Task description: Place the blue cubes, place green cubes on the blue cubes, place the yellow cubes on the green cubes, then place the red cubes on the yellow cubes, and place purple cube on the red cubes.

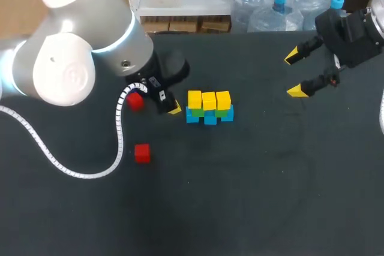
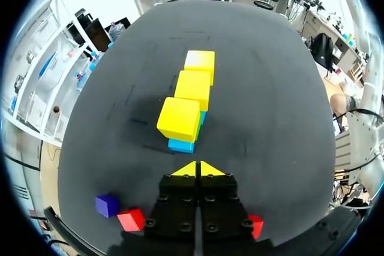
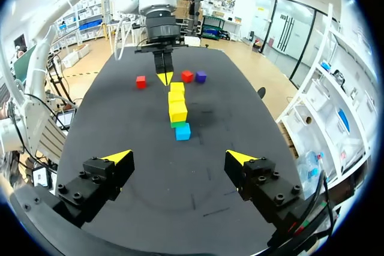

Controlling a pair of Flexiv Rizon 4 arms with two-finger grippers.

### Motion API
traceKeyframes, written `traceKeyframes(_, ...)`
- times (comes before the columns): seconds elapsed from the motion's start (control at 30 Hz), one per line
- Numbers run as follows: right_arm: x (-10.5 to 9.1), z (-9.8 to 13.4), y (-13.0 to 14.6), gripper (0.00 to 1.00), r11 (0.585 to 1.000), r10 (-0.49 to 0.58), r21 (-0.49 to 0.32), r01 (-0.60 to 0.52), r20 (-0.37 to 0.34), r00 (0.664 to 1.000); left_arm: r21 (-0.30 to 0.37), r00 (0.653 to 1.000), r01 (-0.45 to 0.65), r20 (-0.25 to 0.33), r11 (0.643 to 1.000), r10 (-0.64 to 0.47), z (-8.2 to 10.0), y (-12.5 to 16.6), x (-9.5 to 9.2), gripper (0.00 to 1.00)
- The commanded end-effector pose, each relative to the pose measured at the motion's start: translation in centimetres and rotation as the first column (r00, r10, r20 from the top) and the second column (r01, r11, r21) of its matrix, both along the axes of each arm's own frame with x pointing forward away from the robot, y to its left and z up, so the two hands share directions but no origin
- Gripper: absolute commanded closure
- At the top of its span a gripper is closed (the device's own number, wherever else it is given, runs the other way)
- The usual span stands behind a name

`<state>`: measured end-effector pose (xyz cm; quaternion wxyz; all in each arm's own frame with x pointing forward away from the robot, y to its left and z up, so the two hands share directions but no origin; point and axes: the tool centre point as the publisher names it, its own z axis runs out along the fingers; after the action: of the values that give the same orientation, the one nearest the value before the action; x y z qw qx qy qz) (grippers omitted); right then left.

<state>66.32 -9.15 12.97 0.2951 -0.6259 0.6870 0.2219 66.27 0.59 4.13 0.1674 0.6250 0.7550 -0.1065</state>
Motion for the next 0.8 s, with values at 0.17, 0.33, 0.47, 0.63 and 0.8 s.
traceKeyframes(0.17, 0.2, -0.5, 0.9, 0.00, 0.999, 0.037, 0.002, -0.037, -0.018, 0.999, -0.009, 1.000, 0.005, -0.002, 1.000, -0.005, -0.2, 0.0, 0.0, 0.99)
traceKeyframes(0.33, 0.1, -1.0, 1.7, 0.00, 0.997, 0.072, 0.001, -0.072, -0.040, 0.997, -0.013, 1.000, 0.008, 0.000, 1.000, -0.008, -0.3, -0.1, 0.1, 0.97)
traceKeyframes(0.47, -0.1, -1.4, 2.6, 0.00, 0.995, 0.100, -0.003, -0.100, -0.053, 0.994, -0.017, 1.000, 0.012, -0.002, 1.000, -0.012, -0.4, -0.2, 0.2, 0.96)
traceKeyframes(0.63, -0.3, -1.8, 3.3, 0.00, 0.992, 0.123, -0.005, -0.124, -0.065, 0.990, -0.018, 1.000, 0.011, 0.000, 1.000, -0.011, -0.4, -0.1, 0.2, 0.94)
traceKeyframes(0.8, -0.4, -2.0, 3.7, 0.70, 0.990, 0.139, -0.005, -0.140, -0.072, 0.988, -0.017, 1.000, 0.009, 0.003, 1.000, -0.009, -0.3, 0.1, 0.1, 0.90)
